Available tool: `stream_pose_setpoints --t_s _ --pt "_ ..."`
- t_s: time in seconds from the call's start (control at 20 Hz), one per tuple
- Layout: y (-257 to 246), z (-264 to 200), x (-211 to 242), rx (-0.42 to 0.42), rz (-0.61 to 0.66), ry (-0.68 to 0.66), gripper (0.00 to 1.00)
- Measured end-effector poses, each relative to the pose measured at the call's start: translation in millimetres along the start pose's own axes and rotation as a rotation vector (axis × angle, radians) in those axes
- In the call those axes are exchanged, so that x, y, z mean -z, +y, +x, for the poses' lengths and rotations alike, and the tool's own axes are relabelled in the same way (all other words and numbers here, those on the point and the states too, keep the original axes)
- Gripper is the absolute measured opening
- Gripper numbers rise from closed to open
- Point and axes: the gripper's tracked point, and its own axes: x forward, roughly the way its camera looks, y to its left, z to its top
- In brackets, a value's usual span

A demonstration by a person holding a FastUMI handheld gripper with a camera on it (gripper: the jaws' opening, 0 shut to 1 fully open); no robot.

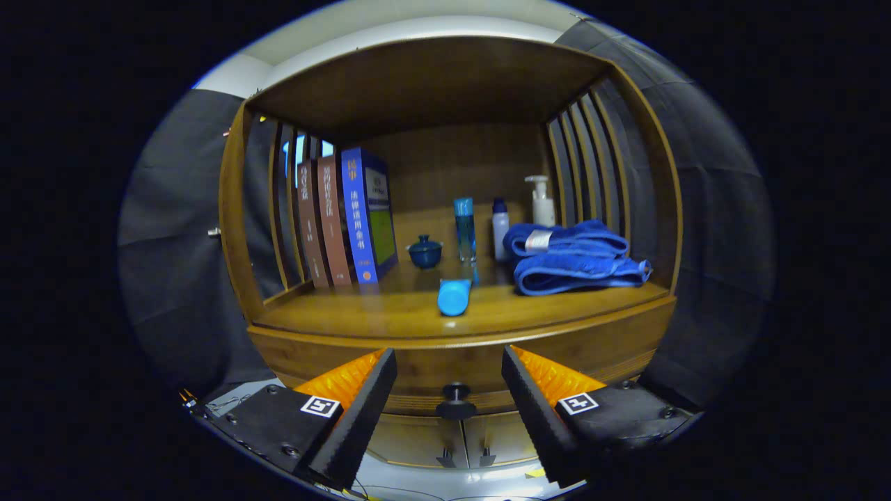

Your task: Pull open the drawer, take out the items inside it, and place them on the countertop above the cabinet.

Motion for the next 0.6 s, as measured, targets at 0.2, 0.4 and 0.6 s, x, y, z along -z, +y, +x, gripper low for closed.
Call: stream_pose_setpoints --t_s 0.2,0.4,0.6 --pt "8 -24 -40 -0.033 -0.025 -0.012 0.99" --pt "18 -58 -81 -0.065 -0.029 -0.051 1.0" --pt "21 -88 -125 -0.081 -0.075 -0.081 0.99"
